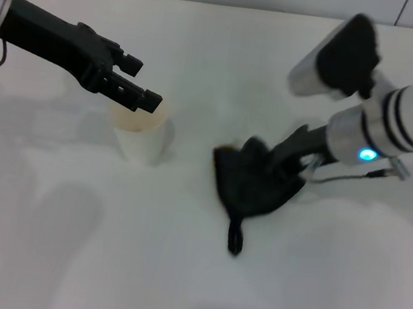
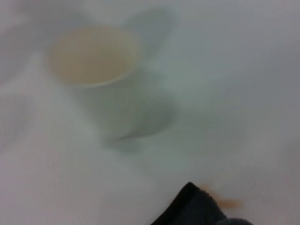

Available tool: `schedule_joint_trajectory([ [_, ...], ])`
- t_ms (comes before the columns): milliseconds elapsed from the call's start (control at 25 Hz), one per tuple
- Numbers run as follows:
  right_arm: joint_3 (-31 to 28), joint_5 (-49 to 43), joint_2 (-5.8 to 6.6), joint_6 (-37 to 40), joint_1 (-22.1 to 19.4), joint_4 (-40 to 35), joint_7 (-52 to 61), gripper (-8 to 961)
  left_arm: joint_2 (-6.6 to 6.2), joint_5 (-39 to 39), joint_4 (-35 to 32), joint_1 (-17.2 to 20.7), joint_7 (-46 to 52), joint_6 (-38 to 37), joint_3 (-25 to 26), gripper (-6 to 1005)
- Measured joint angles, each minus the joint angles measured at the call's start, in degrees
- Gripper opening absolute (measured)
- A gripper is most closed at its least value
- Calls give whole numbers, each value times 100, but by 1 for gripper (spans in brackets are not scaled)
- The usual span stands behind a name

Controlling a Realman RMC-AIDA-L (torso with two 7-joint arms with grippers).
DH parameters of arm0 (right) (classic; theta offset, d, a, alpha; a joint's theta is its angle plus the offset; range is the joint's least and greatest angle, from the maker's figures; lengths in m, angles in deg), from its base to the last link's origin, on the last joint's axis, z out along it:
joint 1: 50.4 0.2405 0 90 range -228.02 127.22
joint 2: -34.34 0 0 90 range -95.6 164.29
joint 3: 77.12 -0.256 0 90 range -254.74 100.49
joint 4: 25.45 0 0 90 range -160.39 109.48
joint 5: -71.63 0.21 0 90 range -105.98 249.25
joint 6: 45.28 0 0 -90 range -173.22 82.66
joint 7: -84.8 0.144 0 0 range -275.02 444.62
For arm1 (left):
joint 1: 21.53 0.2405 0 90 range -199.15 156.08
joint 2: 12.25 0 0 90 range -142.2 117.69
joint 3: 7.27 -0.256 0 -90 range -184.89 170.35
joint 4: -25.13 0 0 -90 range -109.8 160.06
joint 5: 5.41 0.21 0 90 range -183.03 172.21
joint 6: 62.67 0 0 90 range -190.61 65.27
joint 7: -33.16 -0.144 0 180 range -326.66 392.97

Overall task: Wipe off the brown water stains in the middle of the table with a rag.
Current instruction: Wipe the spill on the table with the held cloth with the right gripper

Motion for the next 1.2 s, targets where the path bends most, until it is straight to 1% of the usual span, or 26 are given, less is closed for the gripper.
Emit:
schedule_joint_trajectory([
  [160, 476, 21, -16, 409, 14, -442, 31, 21, -20, 0, 0, 5, -2, 7, 0, 893],
  [280, 764, 22, -26, 429, 32, -665, 41, 21, -24, 0, 0, 13, -5, 7, 0, 893],
  [440, 886, -13, -47, -2, 117, -526, 49, 21, -15, 0, 0, -11, -12, 18, 0, 893],
  [600, 908, -10, -47, -484, 223, -311, 51, 21, -6, -4, 0, -24, -13, 42, 0, 893],
  [800, 938, 24, -44, -974, 266, -236, 54, 20, 0, -4, 0, -29, -10, 68, 0, 893],
  [1000, 1167, 144, -43, -1645, 300, -141, 80, 20, 3, -11, -6, -36, 4, 69, 0, 893],
  [1200, 1116, 166, -41, -1964, 375, 89, 195, 20, 6, -4, -9, -43, 8, 68, 0, 893],
])
